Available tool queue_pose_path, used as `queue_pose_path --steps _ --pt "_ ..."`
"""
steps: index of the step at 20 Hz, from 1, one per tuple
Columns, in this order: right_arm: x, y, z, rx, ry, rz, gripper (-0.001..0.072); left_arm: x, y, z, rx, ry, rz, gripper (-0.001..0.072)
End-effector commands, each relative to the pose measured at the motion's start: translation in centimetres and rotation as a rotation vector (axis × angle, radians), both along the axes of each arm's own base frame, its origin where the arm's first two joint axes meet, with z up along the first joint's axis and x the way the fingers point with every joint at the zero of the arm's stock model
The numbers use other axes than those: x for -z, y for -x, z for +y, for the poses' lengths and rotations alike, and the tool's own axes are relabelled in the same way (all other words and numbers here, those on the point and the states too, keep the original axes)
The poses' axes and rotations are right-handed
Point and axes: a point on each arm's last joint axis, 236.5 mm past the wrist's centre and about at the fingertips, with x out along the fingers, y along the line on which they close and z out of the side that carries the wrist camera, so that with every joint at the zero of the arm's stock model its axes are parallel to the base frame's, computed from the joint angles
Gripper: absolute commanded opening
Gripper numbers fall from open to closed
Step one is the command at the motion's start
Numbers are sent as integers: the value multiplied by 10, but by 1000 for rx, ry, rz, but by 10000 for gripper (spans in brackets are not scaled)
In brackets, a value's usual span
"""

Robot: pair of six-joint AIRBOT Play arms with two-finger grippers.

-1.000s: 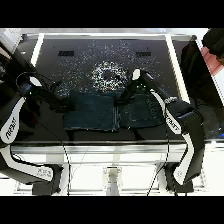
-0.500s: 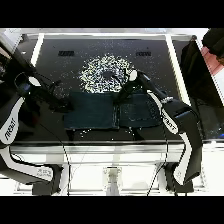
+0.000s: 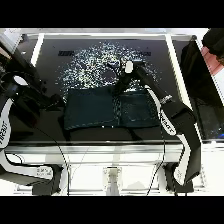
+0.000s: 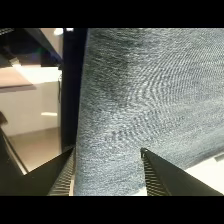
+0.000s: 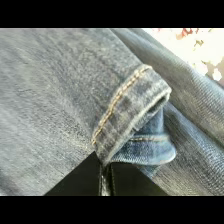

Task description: Fold the clothes and pants, and hang the long-sleeved shirts on hangers.

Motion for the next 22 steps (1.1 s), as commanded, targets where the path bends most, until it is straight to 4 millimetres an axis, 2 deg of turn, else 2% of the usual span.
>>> queue_pose_path --steps 1,2,3,7,11,14,15,18,19,20,22 --pt "22 4 -16 38 84 34 155 0 -5 4 -20 -9 -21 532" --pt "25 0 -21 44 107 20 358 0 -8 5 -25 -14 -30 609" --pt "26 -3 -28 43 133 5 462 1 -11 6 -32 -20 -43 617" --pt "13 -13 -67 73 196 20 462 4 -27 13 -65 -47 -100 618" --pt "-21 -29 -122 172 190 17 461 22 -28 7 -31 -41 -79 618" --pt "-53 -44 -160 259 167 -40 461 43 -22 -12 14 -23 -26 618" --pt "-63 -46 -173 286 162 -54 461 49 -20 -19 46 -20 -19 589" --pt "-82 -44 -207 349 163 -54 461 59 -18 -41 114 -20 -15 267" --pt "-85 -41 -216 361 167 -43 461 58 -18 -47 127 -20 -18 119" --pt "-87 -36 -225 366 173 -27 461 54 -17 -51 139 -20 -23 20" --pt "-91 -28 -238 372 183 1 460 33 -11 -52 147 -14 -22 19"
